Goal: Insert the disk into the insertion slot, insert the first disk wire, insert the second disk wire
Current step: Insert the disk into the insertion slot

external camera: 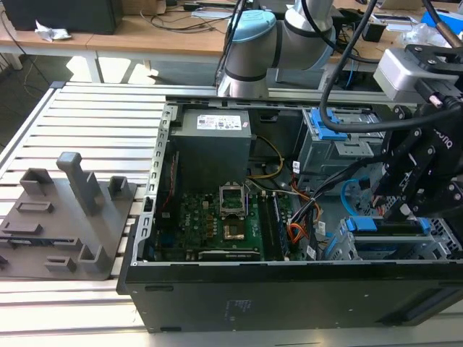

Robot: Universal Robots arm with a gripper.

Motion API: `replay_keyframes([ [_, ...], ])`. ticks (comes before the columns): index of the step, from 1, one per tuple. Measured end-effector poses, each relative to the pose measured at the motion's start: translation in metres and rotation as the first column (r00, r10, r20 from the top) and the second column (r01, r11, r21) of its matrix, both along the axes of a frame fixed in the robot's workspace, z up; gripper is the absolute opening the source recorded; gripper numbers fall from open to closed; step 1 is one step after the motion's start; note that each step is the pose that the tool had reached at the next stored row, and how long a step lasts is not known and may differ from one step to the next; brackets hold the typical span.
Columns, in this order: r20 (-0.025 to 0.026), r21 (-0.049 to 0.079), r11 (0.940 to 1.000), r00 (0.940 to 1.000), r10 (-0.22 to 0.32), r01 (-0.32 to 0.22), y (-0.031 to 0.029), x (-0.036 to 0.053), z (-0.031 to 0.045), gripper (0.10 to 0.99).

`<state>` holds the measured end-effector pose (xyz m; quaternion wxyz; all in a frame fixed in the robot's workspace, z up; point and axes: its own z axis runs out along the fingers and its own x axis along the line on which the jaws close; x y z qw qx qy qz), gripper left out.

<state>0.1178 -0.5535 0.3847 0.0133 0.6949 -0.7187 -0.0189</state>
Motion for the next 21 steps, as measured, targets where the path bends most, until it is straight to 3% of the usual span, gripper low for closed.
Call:
replay_keyframes([
  [5,0.0,0.006,1.0,1.0,0.0,0.0,0.0003,0.0,-0.0001,0.424],
  [6,0.0,0.007,1.0,1.0,0.0,0.0,0.0003,0.0,-0.0003,0.29],
  [7,0.0,0.007,1.0,1.0,0.0,0.0,0.0004,0.0,-0.0005,0.29],
  [8,0.0,0.009,1.0,1.0,0.0,0.0,0.0004,0.0,-0.0013,0.231],
  [9,0.0,0.009,1.0,1.0,0.0,0.0,0.0003,0.0,-0.0024,0.114],
  [11,-0.0012,0.008,1.0,1.0,0.001,-0.001,0.0,0.0,-0.0054,0.106],
  [13,-0.0057,0.008,1.0,1.0,0.006,-0.005,-0.0008,0.0022,-0.011,0.106],
  [19,-0.01,0.008,1.0,0.9999,0.006,-0.006,-0.0008,0.0218,-0.0124,0.106],
  [21,-0.0101,0.008,1.0,0.9999,0.005,-0.005,-0.0008,0.0228,-0.0124,0.106],
])
